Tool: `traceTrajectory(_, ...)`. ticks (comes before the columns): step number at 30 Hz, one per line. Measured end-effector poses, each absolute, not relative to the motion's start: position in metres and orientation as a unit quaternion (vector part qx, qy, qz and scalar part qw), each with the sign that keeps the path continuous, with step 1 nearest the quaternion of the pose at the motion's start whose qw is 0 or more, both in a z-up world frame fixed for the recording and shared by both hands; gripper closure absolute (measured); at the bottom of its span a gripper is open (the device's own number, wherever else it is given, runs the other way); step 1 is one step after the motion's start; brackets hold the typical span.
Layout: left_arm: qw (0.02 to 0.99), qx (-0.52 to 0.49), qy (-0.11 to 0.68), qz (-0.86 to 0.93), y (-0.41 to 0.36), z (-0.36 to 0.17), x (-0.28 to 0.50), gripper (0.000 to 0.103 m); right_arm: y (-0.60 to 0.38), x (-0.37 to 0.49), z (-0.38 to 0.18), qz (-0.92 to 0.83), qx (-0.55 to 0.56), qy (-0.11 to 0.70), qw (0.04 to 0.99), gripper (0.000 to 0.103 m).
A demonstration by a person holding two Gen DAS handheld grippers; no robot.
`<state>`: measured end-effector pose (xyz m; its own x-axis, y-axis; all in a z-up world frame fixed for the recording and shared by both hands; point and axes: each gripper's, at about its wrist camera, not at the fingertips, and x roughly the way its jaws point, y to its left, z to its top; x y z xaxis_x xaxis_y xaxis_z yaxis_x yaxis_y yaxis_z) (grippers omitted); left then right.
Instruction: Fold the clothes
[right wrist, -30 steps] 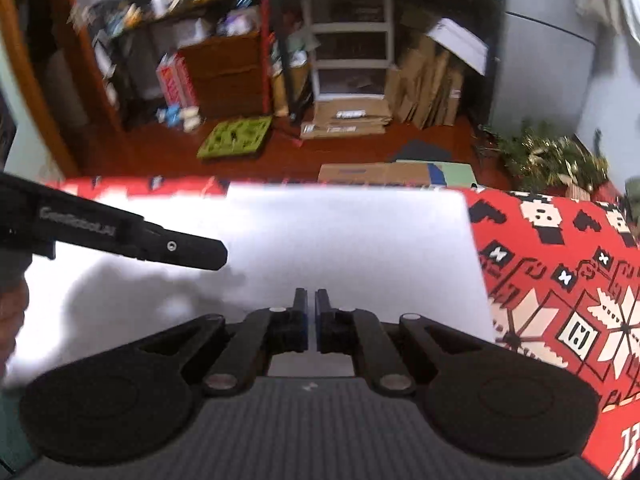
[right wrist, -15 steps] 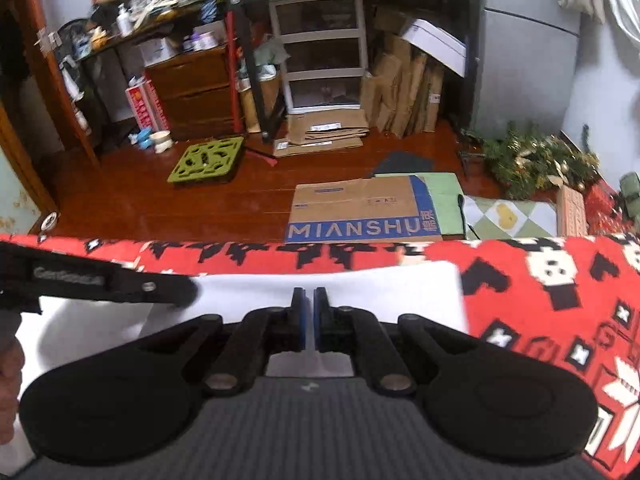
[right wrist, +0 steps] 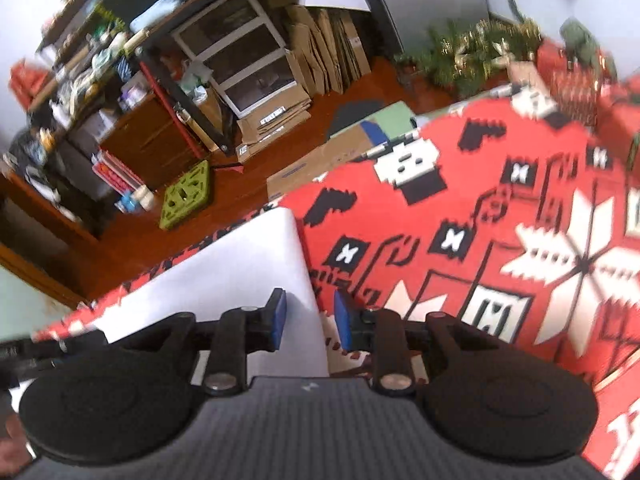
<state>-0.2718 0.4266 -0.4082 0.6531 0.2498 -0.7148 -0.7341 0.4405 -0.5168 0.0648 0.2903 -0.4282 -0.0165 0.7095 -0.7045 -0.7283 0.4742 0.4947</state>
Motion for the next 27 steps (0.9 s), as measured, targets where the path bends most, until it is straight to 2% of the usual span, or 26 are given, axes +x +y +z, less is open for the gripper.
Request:
traceTrajectory(4,0.797,-0.428,0.286,0.317,0.416,-0.403,-0.272,0.081,0.299,0.076,-0.444,0.535,0.025,0.510,0.673,0.074)
traceTrajectory(6,0.793,-0.428,0.283,0.327,0.412,-0.398,-0.277,0.081,0.306,0.077,-0.446,0.542,0.008,0.504,0.673,0.084)
traceTrajectory(8,0.791,-0.428,0.277,0.339,0.410,-0.392,-0.286,0.081,0.311,0.077,-0.444,0.539,-0.008,0.503,0.675,0.089)
traceTrajectory(9,0.790,-0.428,0.272,0.345,0.409,-0.387,-0.292,0.081,0.311,0.075,-0.438,0.538,-0.014,0.501,0.678,0.091)
traceTrajectory(15,0.784,-0.432,0.240,0.374,0.410,-0.363,-0.343,0.081,0.319,0.036,-0.378,0.536,-0.071,0.451,0.710,0.092)
traceTrajectory(22,0.778,-0.455,0.222,0.373,0.423,-0.346,-0.433,0.081,0.333,-0.088,-0.276,0.543,-0.177,0.344,0.745,0.093)
traceTrajectory(27,0.776,-0.450,0.234,0.376,0.431,-0.333,-0.516,0.081,0.363,-0.195,-0.246,0.529,-0.237,0.296,0.759,0.093)
